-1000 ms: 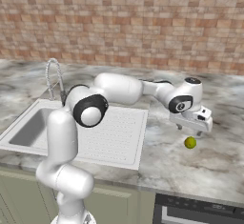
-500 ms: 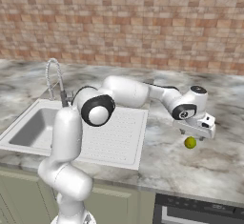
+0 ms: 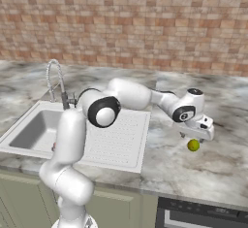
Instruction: There is a mixed pile of frozen fruits and vegetables on the counter. Locate all the frozen vegetables and place the items in a bowl on the counter. Take all the frozen fruits and defrost them in a running sink.
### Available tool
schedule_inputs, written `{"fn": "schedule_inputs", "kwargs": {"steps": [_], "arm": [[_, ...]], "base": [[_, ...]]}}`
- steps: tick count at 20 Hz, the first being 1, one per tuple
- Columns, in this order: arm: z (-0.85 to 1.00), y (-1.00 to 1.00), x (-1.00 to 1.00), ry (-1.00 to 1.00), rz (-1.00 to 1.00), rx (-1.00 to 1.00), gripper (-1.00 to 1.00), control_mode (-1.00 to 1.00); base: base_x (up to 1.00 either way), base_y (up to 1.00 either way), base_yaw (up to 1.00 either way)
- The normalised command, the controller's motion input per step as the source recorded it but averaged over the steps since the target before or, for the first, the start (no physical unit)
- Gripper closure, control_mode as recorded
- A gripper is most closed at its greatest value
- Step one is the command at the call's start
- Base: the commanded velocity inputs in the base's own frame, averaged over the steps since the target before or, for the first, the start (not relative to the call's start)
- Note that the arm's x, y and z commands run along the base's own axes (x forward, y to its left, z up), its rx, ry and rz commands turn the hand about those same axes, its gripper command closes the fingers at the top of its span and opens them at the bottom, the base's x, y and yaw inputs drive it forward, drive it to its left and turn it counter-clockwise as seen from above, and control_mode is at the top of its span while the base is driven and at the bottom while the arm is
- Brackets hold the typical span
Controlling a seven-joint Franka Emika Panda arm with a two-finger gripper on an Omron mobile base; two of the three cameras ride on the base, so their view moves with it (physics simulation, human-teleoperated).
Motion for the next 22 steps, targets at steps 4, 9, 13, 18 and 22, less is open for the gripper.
{"fn": "schedule_inputs", "kwargs": {"steps": [4,9,13,18,22], "arm": [[-0.37,-0.15,0.24,0.00,0.00,0.00,-1.00,-1.00],[-0.38,-0.30,0.03,0.00,0.00,0.00,-1.00,-1.00],[-0.21,-0.14,0.00,0.00,0.00,0.00,-1.00,-1.00],[-0.13,0.00,0.04,0.01,0.00,0.00,1.00,-1.00],[0.00,0.00,0.00,0.00,0.00,0.00,1.00,-1.00]], "base": [[0.00,0.00,0.00],[0.00,0.00,0.00],[0.00,0.00,0.00],[0.00,0.00,0.00],[0.00,0.00,0.00]]}}
